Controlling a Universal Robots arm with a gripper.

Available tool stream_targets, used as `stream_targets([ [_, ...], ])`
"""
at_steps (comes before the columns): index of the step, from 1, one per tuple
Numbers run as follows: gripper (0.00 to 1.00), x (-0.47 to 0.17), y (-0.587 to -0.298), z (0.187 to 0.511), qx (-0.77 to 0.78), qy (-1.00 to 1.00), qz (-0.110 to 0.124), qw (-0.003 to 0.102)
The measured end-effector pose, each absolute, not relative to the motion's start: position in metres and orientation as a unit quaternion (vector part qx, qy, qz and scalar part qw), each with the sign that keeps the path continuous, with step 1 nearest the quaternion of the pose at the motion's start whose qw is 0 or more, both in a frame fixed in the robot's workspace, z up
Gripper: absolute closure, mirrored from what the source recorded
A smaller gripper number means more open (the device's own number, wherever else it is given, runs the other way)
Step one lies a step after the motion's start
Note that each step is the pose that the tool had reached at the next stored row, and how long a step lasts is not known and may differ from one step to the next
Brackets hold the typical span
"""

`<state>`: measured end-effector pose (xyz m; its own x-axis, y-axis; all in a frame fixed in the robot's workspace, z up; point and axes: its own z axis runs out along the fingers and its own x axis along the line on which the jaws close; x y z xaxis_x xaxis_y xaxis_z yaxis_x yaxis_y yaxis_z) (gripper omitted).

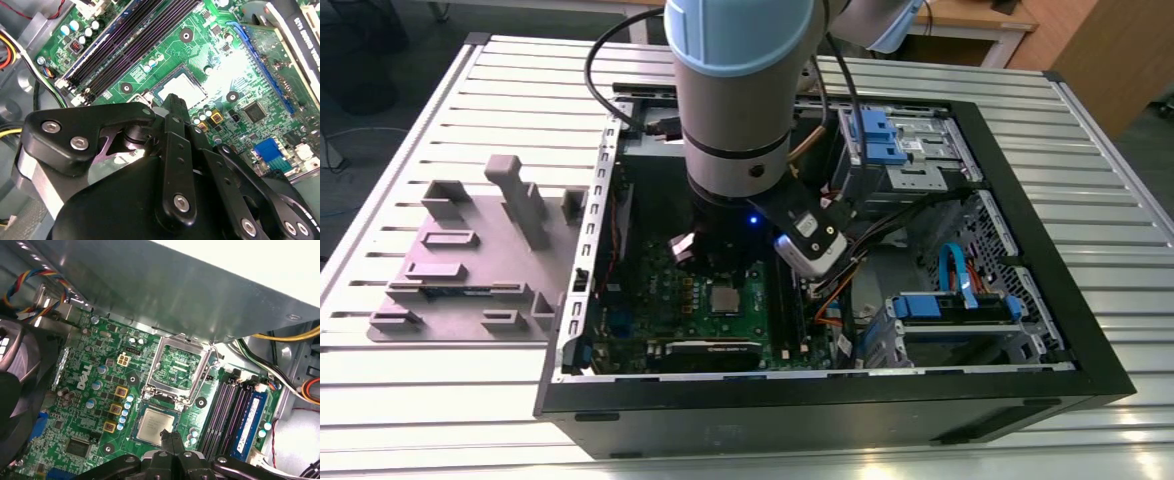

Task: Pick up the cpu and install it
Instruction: 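Close the cpu cover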

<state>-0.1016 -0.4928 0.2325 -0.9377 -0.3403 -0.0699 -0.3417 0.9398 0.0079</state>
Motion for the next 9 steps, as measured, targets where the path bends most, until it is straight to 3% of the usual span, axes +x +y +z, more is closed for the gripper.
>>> stream_targets([
  [9,0.89,-0.1016,-0.4928,0.2322,-0.244,0.969,0.012,0.033],
])
